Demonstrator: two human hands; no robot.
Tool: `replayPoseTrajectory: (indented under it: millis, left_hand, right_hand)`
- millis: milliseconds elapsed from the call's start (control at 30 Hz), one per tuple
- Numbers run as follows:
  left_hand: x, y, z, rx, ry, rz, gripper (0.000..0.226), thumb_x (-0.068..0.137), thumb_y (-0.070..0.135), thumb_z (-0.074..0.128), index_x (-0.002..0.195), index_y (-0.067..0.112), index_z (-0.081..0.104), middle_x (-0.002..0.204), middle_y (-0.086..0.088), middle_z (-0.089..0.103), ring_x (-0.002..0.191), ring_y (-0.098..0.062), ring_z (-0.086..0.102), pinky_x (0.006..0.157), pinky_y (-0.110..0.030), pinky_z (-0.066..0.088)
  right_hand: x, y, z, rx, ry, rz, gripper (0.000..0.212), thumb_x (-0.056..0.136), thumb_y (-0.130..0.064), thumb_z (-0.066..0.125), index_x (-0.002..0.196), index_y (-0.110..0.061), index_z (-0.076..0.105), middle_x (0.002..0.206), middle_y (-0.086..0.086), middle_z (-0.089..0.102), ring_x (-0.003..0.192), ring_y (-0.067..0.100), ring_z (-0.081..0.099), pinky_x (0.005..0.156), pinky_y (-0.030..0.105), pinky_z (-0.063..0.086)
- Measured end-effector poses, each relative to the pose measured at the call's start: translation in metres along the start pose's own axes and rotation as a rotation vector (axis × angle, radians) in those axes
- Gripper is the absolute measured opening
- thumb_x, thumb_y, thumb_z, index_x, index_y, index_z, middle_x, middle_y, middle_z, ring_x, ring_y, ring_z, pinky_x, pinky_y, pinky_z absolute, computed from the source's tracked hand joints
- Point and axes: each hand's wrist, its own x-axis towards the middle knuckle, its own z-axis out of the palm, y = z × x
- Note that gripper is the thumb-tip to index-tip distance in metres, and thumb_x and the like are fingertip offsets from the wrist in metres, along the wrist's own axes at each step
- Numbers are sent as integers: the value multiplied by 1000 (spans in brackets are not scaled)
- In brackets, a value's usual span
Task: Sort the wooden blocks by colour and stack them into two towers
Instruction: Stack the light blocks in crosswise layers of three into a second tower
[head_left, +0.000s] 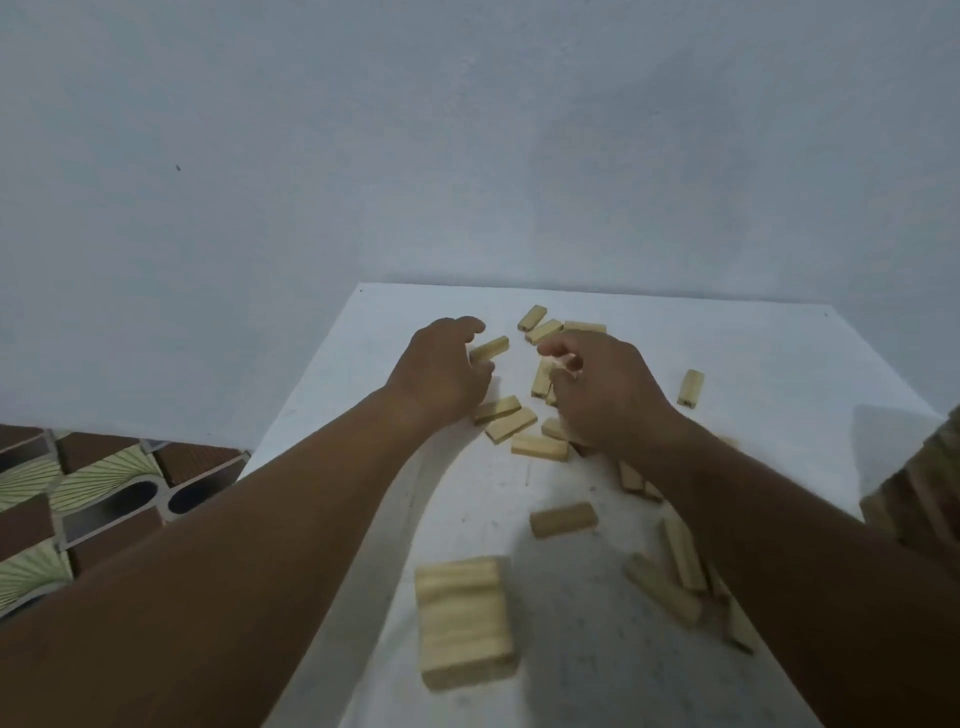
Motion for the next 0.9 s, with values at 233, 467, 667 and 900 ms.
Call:
replayPoseTrajectory:
  millis: [233,467,667,900]
  left_hand:
    - [50,-12,25,90,-4,36,21,92,16,54,102,14,72,100,-3,68,95,-20,61,75,-24,40]
    - [48,-33,5,-107,76,-66,13,91,23,59,85,19,70,89,12,67,82,-4,57,60,-12,33]
    - [19,-26,-18,-196,122,-97,14,91,25,59,82,22,70,87,12,68,83,-4,59,61,-17,36]
    - [-40,27,-49,-432,162,-116,15,90,33,64,80,24,70,81,12,67,70,-6,58,62,-24,41]
  right_hand:
    - [94,7,13,-253,-210,-19,53,93,-21,64,142,-27,43,153,1,29,133,21,41,103,33,40]
    - [119,-1,19,-508,-399,-85,32,82,4,63,114,4,65,116,21,66,104,34,65,89,47,54]
    - [105,-13,10,-329,-274,-153,28,83,-4,68,107,-17,73,107,-1,69,90,16,66,78,31,55]
    - [30,-35,-33,-21,-106,-157,26,81,-23,75,106,-30,73,102,-17,68,75,-19,53,66,-2,35]
